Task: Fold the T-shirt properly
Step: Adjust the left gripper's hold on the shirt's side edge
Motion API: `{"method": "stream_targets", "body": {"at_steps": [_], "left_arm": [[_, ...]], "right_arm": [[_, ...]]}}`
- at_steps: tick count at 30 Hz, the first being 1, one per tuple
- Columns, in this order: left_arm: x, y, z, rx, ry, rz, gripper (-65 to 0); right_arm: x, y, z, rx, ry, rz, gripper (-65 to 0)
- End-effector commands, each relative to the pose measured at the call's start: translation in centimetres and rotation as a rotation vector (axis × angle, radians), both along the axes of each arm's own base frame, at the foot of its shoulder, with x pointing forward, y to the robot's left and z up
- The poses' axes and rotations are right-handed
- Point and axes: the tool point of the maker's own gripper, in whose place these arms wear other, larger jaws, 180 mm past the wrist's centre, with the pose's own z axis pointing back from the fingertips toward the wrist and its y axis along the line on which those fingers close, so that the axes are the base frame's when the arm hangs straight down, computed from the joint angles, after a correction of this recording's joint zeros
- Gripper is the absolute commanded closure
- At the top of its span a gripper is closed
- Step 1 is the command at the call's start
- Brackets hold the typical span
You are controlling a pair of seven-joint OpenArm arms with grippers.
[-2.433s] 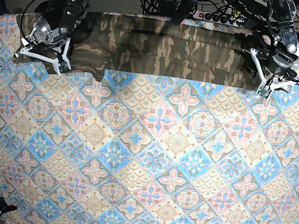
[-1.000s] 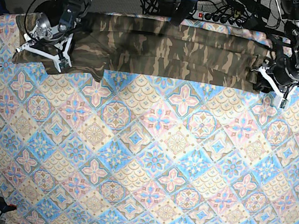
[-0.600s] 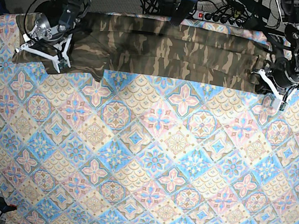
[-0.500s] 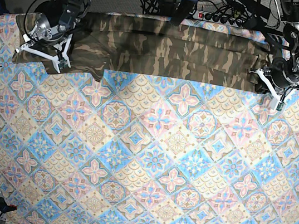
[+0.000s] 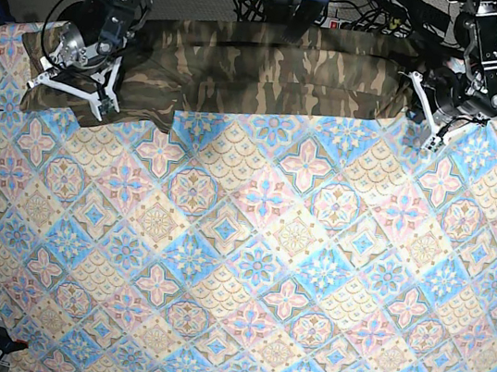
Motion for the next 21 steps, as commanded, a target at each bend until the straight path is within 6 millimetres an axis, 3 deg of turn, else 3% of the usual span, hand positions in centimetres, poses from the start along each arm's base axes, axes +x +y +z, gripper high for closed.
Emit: {"method": "stream_targets", "body": {"at_steps": [1, 3, 6, 11, 17, 21], "left_arm": [[1.3, 0.5, 1.2, 0.016, -0.045, -0.007, -1.9], [2.5, 0.5, 1.9, 0.022, -0.07, 0.009, -1.9], [4.8, 2.7, 3.4, 0.065, -0.097, 0.077, -1.9], [7.5, 4.5, 5.4, 0.118, -0.117, 0.081, -1.9], [10.2, 4.8, 7.0, 0.127, -0.175, 0.085, -1.9], [10.0, 4.2, 6.7, 0.136, -0.137, 0.054, -2.3]], "right_arm": [[0.4, -0.5, 0.7, -0.024, -0.019, -0.004, -26.3], [0.3, -0.5, 0.7, -0.024, -0.017, -0.004, -26.3], [0.3, -0.5, 0.7, -0.024, -0.017, -0.004, -26.3], [0.3, -0.5, 0.7, -0.024, -0.017, -0.004, -26.3], [0.3, -0.5, 0.7, -0.024, -0.017, -0.006, -26.3], [0.3, -0.5, 0.7, -0.024, -0.017, -0.006, -26.3]]}}
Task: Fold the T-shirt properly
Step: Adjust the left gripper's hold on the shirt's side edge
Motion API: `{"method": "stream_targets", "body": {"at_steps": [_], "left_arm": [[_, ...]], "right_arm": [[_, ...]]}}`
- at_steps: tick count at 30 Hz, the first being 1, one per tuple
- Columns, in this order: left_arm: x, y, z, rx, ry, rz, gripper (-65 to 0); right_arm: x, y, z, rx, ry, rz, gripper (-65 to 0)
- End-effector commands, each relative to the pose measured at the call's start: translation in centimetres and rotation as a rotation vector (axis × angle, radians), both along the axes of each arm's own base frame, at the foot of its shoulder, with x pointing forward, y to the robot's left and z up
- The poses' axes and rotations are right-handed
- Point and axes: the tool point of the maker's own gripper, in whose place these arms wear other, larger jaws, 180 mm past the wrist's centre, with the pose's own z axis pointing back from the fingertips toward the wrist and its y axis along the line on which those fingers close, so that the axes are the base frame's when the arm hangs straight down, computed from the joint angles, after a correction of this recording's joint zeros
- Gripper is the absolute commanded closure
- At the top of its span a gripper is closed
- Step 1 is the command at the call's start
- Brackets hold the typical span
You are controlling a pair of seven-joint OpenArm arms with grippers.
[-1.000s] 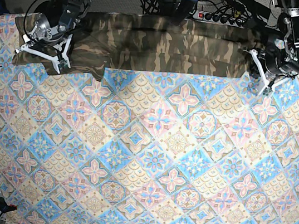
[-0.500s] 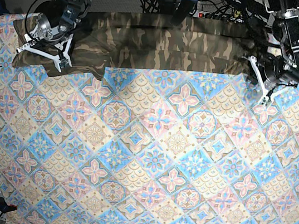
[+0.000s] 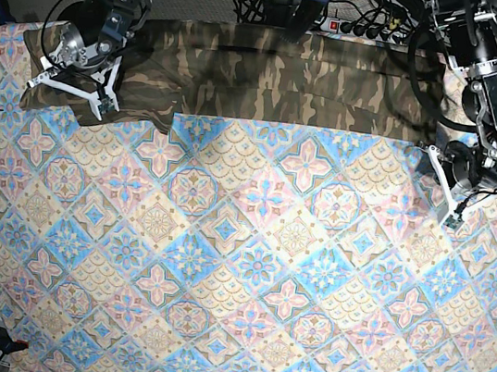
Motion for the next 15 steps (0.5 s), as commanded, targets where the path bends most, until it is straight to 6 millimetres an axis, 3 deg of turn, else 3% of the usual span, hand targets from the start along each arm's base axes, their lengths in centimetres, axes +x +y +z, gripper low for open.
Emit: {"method": "stream_targets", "body": {"at_steps": [1, 4, 7, 13, 15], "left_arm": [[0.0, 0.3, 0.4, 0.012, -0.011, -0.005, -4.2], [-2.6, -0.2, -0.9, 0.006, 0.047, -0.023, -20.9], [-4.9, 0.4, -0.3, 0.028, 0.047, -0.007, -33.3], [-6.9, 1.1, 2.0, -0.054, -0.038, 0.038, -31.0], [-8.0, 1.3, 1.3, -0.084, -0.012, 0.053, -31.1]], "right_arm": [[0.3, -0.4, 0.7, -0.023, -0.019, -0.006, -26.3], [0.3, -0.4, 0.7, -0.022, -0.018, -0.006, -26.4], [0.3, -0.4, 0.7, -0.022, -0.018, -0.006, -26.4], [0.4, -0.3, 0.7, -0.02, -0.02, -0.001, -26.5], [0.5, -0.2, 0.6, -0.019, -0.02, 0.002, -26.5]]}}
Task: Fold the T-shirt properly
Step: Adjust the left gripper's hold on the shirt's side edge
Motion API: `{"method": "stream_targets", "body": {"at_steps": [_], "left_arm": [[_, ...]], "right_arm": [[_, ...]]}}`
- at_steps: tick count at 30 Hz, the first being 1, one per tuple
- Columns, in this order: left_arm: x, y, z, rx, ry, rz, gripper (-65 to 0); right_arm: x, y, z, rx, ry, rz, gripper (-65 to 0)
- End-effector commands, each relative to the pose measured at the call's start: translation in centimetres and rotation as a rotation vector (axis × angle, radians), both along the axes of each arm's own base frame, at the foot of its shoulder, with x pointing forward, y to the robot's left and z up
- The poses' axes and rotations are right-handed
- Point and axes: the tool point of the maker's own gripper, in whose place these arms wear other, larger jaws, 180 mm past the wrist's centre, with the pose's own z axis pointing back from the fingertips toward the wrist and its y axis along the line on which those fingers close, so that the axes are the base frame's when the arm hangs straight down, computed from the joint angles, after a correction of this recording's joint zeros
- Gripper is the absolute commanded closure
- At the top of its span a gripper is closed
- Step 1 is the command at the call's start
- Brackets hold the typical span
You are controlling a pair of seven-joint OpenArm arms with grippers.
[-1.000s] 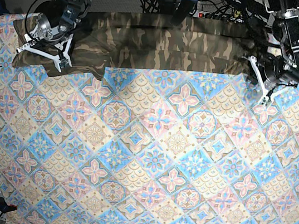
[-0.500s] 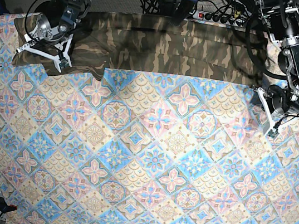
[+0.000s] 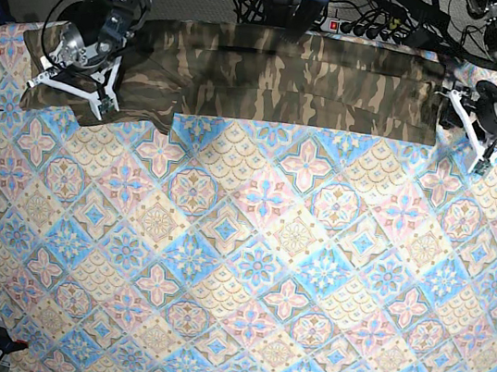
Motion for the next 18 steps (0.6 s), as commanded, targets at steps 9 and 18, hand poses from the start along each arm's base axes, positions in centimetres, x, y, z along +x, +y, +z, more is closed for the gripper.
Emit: {"method": "stream_targets", "body": {"at_steps": [9, 18], "left_arm": [[-2.6, -2.8, -5.4, -0.207, 0.119, 0.027, -31.1], [-4.2, -2.5, -6.3, -0.224, 0.137, 0.037, -31.1]], "right_arm": [[0.4, -0.4, 0.7, -0.021, -0.019, -0.003, -26.4], [0.1, -0.6, 0.6, -0.025, -0.013, -0.009, -26.4]]}}
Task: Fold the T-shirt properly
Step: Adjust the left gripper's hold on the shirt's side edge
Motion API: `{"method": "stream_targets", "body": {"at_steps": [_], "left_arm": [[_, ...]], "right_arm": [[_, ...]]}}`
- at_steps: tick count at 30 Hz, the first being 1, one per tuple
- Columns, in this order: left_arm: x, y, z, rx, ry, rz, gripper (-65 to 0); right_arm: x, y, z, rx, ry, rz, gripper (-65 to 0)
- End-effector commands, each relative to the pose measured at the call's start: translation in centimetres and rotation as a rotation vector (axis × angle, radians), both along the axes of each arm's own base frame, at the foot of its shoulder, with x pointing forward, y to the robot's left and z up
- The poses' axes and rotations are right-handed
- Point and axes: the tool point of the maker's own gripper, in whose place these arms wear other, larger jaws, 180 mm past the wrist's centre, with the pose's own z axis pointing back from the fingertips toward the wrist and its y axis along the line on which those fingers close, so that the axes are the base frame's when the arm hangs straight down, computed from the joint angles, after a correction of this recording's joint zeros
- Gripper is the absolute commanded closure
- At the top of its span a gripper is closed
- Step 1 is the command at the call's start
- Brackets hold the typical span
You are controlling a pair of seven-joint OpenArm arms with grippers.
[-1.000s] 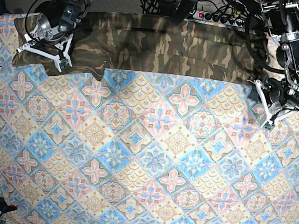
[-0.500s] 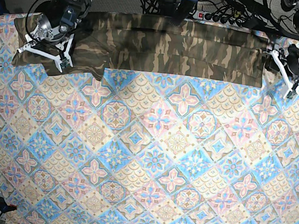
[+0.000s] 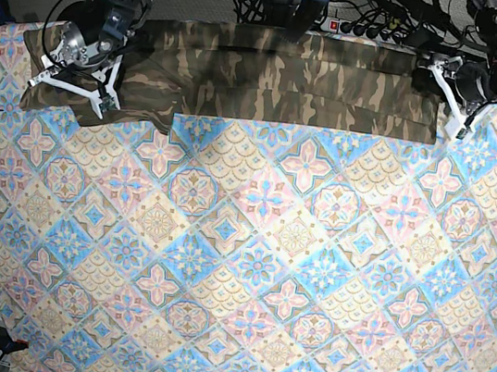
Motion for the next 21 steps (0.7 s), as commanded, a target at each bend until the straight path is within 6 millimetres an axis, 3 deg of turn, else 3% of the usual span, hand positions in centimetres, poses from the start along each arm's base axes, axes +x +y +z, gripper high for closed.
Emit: {"method": "stream_targets", "body": {"at_steps": [1, 10, 17, 21], "left_arm": [[0.3, 0.5, 0.5, 0.012, -0.017, -0.007, -31.1], [1.4, 3.7, 4.6, 0.146, -0.095, 0.012, -31.1], [1.2, 5.5, 4.3, 0.243, -0.073, 0.023, -31.0], [1.0, 5.3, 2.7, 0.245, -0.051, 0.045, -31.1]], "right_arm": [[0.4, -0.5, 0.8, -0.024, -0.021, -0.006, -26.4], [0.6, -0.3, 0.8, -0.021, -0.024, 0.001, -26.4], [0.6, -0.3, 0.8, -0.021, -0.024, 0.001, -26.5], [0.6, -0.3, 0.8, -0.022, -0.024, 0.001, -26.4]]}}
